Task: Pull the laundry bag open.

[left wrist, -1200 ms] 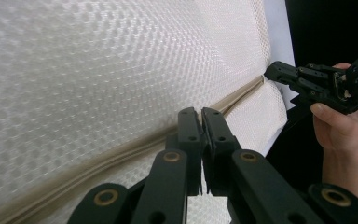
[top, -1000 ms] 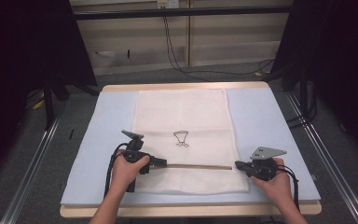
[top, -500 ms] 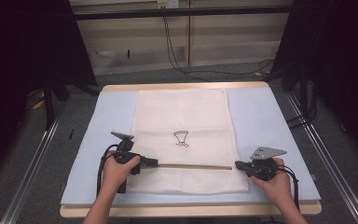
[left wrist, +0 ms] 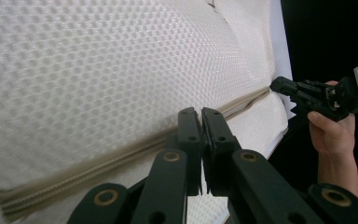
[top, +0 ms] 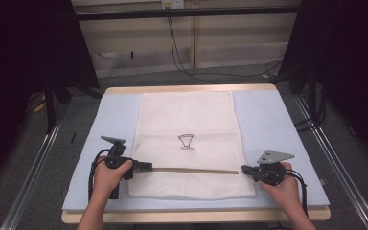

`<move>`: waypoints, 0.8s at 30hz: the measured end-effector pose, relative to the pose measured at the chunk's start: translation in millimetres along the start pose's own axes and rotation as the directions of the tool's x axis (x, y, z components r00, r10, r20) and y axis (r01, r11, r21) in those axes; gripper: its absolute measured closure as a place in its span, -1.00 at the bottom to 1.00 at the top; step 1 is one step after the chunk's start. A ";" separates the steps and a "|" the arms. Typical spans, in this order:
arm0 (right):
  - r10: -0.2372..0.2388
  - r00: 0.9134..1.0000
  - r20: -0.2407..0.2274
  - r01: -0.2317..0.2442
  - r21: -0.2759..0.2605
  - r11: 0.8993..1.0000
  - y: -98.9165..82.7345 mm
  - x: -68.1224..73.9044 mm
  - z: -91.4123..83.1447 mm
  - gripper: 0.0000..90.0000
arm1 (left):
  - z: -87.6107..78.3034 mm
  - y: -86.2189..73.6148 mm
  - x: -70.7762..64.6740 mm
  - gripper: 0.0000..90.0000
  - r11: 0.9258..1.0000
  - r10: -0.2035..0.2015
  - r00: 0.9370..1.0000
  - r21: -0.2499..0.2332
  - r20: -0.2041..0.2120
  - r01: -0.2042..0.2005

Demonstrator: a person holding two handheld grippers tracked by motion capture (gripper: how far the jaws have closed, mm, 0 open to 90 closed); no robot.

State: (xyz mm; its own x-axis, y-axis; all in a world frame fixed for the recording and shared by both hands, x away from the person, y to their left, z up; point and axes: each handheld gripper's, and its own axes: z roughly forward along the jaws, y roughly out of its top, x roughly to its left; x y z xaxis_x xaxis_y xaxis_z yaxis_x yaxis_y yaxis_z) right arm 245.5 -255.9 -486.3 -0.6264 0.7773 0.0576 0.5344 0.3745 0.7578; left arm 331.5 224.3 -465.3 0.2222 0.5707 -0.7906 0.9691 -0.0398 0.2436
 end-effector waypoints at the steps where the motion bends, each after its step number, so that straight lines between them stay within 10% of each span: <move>1: -0.001 1.000 -0.007 0.001 -0.001 1.000 0.0 -0.5 0.2 1.00 | -1.9 -0.4 1.8 0.94 1.000 -0.008 1.000 -0.004 -0.002 0.008; 24: 0.008 1.000 -0.024 -0.008 0.008 1.000 1.4 -2.8 0.4 1.00 | -47.5 -8.7 29.2 0.94 0.996 -0.057 0.998 -0.073 -0.030 0.055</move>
State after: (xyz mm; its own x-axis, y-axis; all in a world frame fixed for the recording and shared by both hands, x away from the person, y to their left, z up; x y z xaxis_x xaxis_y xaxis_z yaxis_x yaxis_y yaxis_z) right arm 248.2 -257.4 -485.7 -0.6355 0.7680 0.0791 0.5436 0.3724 0.7522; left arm 324.5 280.3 -463.8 0.1633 0.5960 -0.7862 0.9694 0.0511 0.2401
